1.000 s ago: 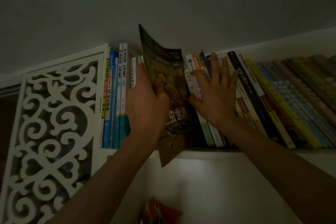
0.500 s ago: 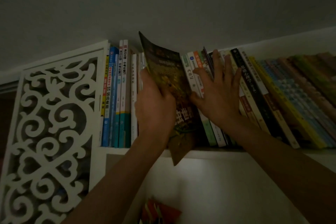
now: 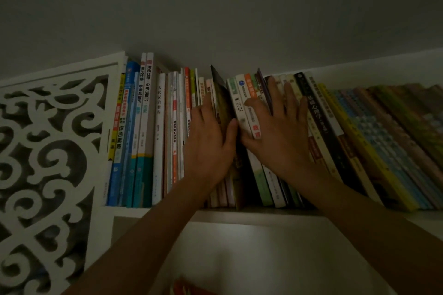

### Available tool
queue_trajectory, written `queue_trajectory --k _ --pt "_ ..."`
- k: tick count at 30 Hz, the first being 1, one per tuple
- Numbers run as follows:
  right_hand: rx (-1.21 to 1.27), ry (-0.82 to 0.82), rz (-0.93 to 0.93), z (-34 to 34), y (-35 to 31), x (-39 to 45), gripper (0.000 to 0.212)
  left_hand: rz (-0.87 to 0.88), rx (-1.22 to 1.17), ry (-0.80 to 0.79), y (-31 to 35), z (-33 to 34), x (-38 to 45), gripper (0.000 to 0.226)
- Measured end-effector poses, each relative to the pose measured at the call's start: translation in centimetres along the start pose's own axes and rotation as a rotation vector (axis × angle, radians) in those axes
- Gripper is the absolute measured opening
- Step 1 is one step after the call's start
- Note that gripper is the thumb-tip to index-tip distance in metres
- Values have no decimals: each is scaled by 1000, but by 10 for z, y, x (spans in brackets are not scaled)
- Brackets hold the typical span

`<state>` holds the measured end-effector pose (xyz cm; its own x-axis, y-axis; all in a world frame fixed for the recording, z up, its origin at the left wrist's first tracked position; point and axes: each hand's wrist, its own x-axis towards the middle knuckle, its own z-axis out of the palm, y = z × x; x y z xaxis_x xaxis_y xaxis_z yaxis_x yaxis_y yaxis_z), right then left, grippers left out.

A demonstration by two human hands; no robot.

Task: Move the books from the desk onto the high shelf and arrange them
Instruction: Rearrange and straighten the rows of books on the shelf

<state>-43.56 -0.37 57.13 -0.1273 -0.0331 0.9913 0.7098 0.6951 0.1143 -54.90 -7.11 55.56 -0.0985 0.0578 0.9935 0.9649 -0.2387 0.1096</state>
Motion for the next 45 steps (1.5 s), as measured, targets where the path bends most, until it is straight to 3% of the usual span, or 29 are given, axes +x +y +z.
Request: queue_trajectory --k 4,8,12,17,25,28,31,34,38,45 --pt "-104 -117 -71 -12 13 -1 64 269 48 -141 -28 -19 -3 66" --pt "-203 -182 -203 -19 33 -6 70 350 174 -296 -44 -21 9 81" --pt "-251 -165 -220 -16 38 -4 69 323 347 -279 -46 -14 9 85" --pt "-258 -110 -245 -8 41 -6 68 154 516 -341 -36 -8 16 92" --pt "-221 -133 -170 -10 23 -8 63 116 521 -411 -28 -15 9 77" --pt "-45 -114 -121 -11 -6 -6 51 149 421 -367 -28 -32 -4 69" --pt "107 -115 -216 -10 -38 2 45 223 355 -192 -35 -61 -11 52" --pt "251 -147 -255 -9 -67 13 34 129 314 -133 -52 -88 -7 37" --pt "391 -135 -208 2 -106 29 25 -41 248 -53 -91 -119 6 38" --pt "422 32 -66 41 -153 85 34 -57 142 -78 -154 -136 22 45"
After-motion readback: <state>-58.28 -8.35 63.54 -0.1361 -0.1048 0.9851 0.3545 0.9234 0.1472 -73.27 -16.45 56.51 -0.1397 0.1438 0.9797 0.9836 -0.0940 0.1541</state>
